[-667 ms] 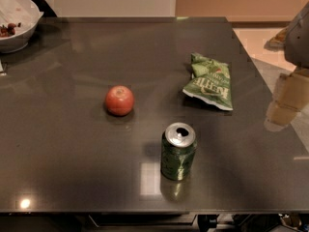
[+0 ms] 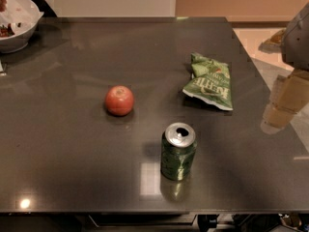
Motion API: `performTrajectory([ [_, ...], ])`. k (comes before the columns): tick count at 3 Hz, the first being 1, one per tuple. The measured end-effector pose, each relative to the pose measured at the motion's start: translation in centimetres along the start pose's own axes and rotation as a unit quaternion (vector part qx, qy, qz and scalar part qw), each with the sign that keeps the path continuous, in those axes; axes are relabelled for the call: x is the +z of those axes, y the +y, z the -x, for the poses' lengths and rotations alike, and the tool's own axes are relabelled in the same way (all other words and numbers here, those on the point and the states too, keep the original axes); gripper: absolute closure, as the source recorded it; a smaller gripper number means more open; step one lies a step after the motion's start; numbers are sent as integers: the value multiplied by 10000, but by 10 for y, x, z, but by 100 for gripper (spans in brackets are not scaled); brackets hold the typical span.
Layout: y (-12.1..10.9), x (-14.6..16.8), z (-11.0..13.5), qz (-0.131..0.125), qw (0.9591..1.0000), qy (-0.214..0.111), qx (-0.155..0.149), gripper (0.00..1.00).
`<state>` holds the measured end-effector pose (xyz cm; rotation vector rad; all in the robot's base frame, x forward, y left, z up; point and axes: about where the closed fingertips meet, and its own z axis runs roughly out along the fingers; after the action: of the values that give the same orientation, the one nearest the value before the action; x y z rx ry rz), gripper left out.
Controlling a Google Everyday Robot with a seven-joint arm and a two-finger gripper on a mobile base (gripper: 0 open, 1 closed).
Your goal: Pick green can
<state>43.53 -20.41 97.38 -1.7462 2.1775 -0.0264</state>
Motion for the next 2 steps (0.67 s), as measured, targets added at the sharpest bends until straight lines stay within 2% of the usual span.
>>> performTrajectory([
  [1,14,12,16,232,9984,-475,-212,0],
  [2,32,26,34,498,9933,-938,-451,0],
])
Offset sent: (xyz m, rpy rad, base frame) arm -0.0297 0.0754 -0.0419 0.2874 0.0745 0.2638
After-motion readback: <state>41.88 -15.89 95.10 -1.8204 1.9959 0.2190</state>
